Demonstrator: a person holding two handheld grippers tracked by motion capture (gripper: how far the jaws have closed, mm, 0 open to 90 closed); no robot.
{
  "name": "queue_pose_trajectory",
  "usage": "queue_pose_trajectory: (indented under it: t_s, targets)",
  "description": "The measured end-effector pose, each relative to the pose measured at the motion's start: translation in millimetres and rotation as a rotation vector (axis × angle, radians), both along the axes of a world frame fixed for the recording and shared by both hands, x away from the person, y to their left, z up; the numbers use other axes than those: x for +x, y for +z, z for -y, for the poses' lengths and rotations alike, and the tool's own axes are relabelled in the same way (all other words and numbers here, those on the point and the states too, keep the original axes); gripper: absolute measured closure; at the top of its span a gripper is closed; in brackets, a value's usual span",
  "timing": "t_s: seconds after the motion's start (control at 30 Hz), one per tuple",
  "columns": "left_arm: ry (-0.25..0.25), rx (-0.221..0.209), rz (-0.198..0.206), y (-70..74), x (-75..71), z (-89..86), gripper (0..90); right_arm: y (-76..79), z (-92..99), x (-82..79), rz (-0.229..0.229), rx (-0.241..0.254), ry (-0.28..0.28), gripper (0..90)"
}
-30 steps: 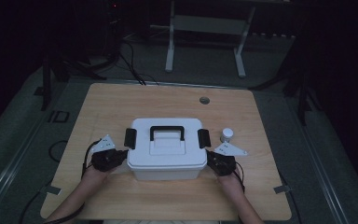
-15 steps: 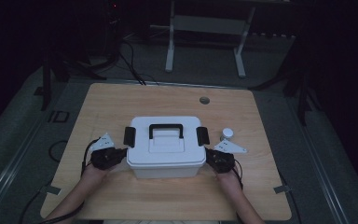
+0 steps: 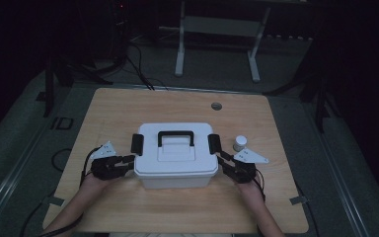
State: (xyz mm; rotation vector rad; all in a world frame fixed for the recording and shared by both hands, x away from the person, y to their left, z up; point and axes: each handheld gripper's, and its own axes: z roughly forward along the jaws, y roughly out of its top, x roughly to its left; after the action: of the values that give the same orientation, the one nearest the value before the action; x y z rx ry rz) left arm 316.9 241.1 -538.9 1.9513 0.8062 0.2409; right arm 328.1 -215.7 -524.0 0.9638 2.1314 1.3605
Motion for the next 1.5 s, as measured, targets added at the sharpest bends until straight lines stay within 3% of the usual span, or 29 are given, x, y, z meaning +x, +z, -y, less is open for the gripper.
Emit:
queue_pose_trajectory:
  t_s: [0.03,0.07,0.1,0.2,0.23,0.27,0.4,0.57,0.67,0.77,0.83,0.97,1.03,1.07,1.13,1.4,1.5]
  targets:
    - [-0.015,0.013,-0.019,-0.4,-2.0,-4.9,50.7,-0.4,2.5,-0.8,-0.004,0.005,0.001,49.4]
    - [-0.015,0.013,-0.019,-0.4,-2.0,-4.9,40.2,-0.4,2.5,-0.8,-0.004,0.005,0.001,49.4]
    - [-0.016,0.018,-0.024,-0.7,-2.3,-6.2,40.2,-2.4,8.6,-1.9,-0.020,0.016,0.031,36.4]
    - [-0.027,0.047,-0.056,-2.7,-4.5,-16.8,36.1,-5.2,17.6,-5.6,-0.037,0.031,0.035,20.7]
    - [-0.027,0.047,-0.056,-2.7,-4.5,-16.8,34.2,-5.2,17.6,-5.6,-0.037,0.031,0.035,20.7]
    - [-0.035,0.056,-0.085,-3.5,-5.2,-24.2,34.2,-6.4,22.0,-7.5,-0.054,0.031,0.049,13.0]
    - [-0.027,0.087,-0.122,-2.2,-7.0,-36.6,27.8,-9.5,40.0,-19.0,-0.061,0.024,0.046,13.3]
    - [-0.034,0.153,-0.157,1.5,-8.1,-44.8,27.7,-9.3,52.6,-23.2,-0.052,-0.004,-0.007,13.6]
    - [-0.035,0.190,-0.174,5.3,-8.5,-47.7,27.8,-10.7,56.7,-23.3,-0.070,-0.002,-0.010,13.8]
    - [-0.039,0.235,-0.185,10.2,-8.5,-49.3,27.8,-12.5,57.2,-23.3,-0.087,-0.008,-0.004,13.9]
    - [-0.048,0.240,-0.199,12.0,-7.9,-50.1,27.8,-12.9,57.3,-23.4,-0.088,-0.010,-0.004,13.9]
    - [-0.071,0.313,-0.227,23.4,-6.2,-52.3,27.8,-15.5,57.7,-21.8,-0.106,0.007,-0.017,13.9]
    - [-0.071,0.313,-0.227,23.4,-6.2,-52.3,27.9,-15.4,57.8,-21.4,-0.106,0.011,-0.014,13.9]
    - [-0.091,0.353,-0.253,26.9,-5.2,-52.3,27.9,-15.4,57.8,-21.4,-0.106,0.011,-0.014,13.9]
    - [-0.097,0.383,-0.260,30.3,-4.7,-51.9,27.8,-16.0,57.6,-21.4,-0.108,0.006,-0.014,13.9]
    - [-0.103,0.458,-0.281,44.7,0.7,-52.4,27.8,-16.9,54.7,-22.8,-0.113,-0.002,-0.014,13.9]
    - [-0.128,0.487,-0.301,51.0,3.8,-51.2,27.8,-17.4,54.9,-22.6,-0.112,-0.001,-0.015,13.9]
